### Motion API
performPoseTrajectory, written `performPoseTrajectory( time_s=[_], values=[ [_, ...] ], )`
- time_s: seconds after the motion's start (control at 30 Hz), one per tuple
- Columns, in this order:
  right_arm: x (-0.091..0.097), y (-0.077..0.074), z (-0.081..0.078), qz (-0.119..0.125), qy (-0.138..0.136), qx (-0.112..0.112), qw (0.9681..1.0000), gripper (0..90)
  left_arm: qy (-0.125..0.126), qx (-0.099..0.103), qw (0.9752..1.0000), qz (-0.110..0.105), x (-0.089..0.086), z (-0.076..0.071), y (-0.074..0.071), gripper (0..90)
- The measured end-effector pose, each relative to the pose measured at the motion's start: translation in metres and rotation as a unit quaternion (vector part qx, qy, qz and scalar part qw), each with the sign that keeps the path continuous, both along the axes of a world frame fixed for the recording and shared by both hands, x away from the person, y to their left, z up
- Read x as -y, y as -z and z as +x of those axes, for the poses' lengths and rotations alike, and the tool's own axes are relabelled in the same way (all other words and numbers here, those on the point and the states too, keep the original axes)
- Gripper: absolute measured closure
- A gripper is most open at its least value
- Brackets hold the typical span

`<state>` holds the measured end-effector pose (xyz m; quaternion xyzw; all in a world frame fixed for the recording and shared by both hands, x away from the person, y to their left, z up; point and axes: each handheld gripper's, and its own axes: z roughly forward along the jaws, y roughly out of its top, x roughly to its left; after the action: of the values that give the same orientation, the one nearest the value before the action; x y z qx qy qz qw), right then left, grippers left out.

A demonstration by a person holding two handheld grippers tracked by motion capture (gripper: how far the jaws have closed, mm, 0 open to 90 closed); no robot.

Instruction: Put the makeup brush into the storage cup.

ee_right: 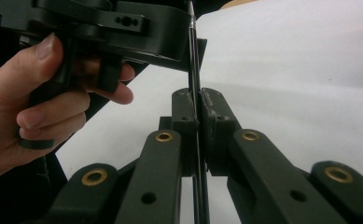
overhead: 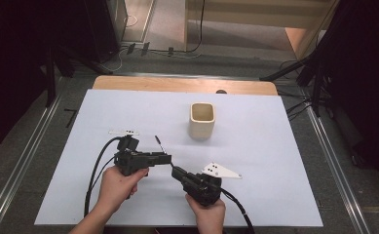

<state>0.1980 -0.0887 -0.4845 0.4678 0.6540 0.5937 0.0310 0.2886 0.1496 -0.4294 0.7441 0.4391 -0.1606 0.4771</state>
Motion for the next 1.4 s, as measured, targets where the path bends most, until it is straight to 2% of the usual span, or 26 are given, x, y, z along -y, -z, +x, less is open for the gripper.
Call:
performPoseTrajectory(
  time_s=[0.07,0.17,0.3,0.4,0.53,0.8,0.97,1.03,1.07,1.13,1.17,1.27,1.4],
  values=[
    [0.000,0.000,0.000,-0.001,0.000,0.002,1.0000,86.6,-0.002,-0.007,1.0000,-0.006,-0.001,0.001,0.001,61.5],
    [-0.003,0.000,0.000,-0.003,0.000,0.008,1.0000,86.6,-0.004,-0.014,0.9998,-0.014,-0.001,0.002,0.002,71.3],
    [-0.004,0.001,-0.001,-0.006,-0.002,0.008,1.0000,86.6,-0.005,-0.018,0.9997,-0.017,-0.001,0.002,0.002,71.7],
    [-0.005,0.001,-0.001,-0.009,-0.004,0.010,0.9999,86.7,-0.004,-0.022,0.9996,-0.020,-0.002,0.003,0.003,77.0],
    [-0.005,0.001,-0.001,-0.010,-0.006,0.010,0.9999,86.7,-0.001,-0.029,0.9992,-0.028,-0.003,0.003,0.003,78.4],
    [-0.007,0.003,0.000,-0.029,-0.017,0.021,0.9992,86.8,0.011,-0.036,0.9984,-0.042,-0.003,0.003,0.002,85.3],
    [-0.007,0.002,0.000,-0.032,-0.024,0.023,0.9989,86.5,0.017,-0.047,0.9972,-0.055,-0.005,0.005,0.003,85.7],
    [-0.007,0.000,0.001,-0.043,-0.026,0.029,0.9983,84.9,0.017,-0.047,0.9972,-0.057,-0.006,0.005,0.003,85.8],
    [-0.007,-0.002,0.001,-0.045,-0.027,0.027,0.9983,79.7,0.017,-0.047,0.9972,-0.057,-0.006,0.004,0.002,85.8],
    [-0.008,-0.005,0.002,-0.069,-0.033,0.039,0.9963,71.9,0.017,-0.040,0.9976,-0.053,-0.007,0.005,0.002,85.7],
    [-0.010,-0.007,0.003,-0.084,-0.044,0.043,0.9945,65.8,0.016,-0.040,0.9977,-0.053,-0.007,0.004,0.002,85.7],
    [-0.012,-0.012,0.005,-0.109,-0.057,0.034,0.9917,52.0,0.016,-0.033,0.9984,-0.043,-0.009,0.005,0.002,85.6],
    [-0.012,-0.020,0.012,-0.125,-0.066,0.015,0.9899,35.4,0.012,-0.030,0.9989,-0.035,-0.011,0.006,0.002,85.6]
  ],
)
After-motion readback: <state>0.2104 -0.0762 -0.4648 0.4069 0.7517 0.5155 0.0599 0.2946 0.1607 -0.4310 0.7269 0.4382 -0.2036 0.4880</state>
